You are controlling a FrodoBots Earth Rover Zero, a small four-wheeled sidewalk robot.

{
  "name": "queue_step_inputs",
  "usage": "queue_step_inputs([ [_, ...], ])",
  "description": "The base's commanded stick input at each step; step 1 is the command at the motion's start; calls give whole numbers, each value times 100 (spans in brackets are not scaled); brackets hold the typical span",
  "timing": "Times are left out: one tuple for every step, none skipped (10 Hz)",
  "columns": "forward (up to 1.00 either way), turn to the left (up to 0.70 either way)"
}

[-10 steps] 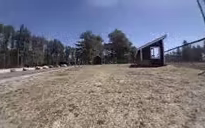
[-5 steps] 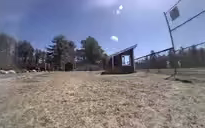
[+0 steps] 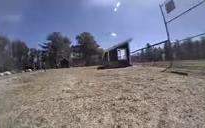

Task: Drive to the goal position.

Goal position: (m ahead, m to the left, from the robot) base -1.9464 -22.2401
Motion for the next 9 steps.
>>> queue_step_inputs([
  [0,-70],
  [0,-70],
  [0,-70],
  [0,-70],
  [0,-70],
  [0,-70],
  [0,-70],
  [0,-70],
  [0,-70],
])
